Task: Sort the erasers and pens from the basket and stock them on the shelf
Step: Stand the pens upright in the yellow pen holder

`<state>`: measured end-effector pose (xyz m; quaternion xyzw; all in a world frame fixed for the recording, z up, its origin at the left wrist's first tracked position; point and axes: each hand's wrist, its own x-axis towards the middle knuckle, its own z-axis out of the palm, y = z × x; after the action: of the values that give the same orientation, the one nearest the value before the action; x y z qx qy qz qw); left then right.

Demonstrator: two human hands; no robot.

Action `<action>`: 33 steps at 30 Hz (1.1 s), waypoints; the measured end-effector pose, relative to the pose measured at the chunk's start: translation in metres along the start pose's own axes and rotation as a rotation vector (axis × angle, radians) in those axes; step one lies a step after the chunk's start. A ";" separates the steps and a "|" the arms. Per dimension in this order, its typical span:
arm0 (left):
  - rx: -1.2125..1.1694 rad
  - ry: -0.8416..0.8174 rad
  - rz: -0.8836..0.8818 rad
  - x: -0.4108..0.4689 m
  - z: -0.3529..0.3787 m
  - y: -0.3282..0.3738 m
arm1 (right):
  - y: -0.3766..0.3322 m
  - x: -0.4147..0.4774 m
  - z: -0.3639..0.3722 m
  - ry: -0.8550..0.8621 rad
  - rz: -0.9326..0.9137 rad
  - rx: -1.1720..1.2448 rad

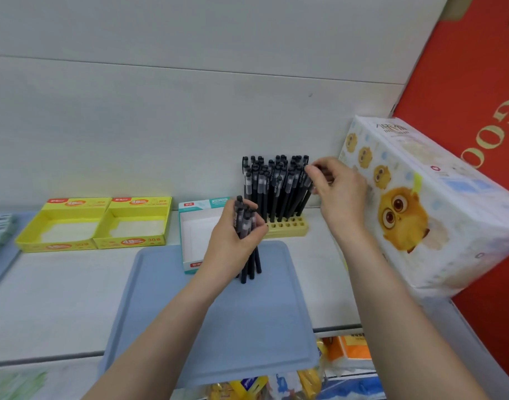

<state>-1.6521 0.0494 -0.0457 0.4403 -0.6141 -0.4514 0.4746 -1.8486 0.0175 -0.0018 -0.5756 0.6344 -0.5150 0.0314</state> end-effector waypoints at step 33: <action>0.025 0.006 -0.029 0.020 0.003 0.007 | -0.025 -0.026 -0.001 -0.445 0.177 0.410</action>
<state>-1.6588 0.0319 -0.0353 0.4564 -0.6120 -0.4492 0.4642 -1.8233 0.0423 0.0014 -0.5985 0.5425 -0.4888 0.3295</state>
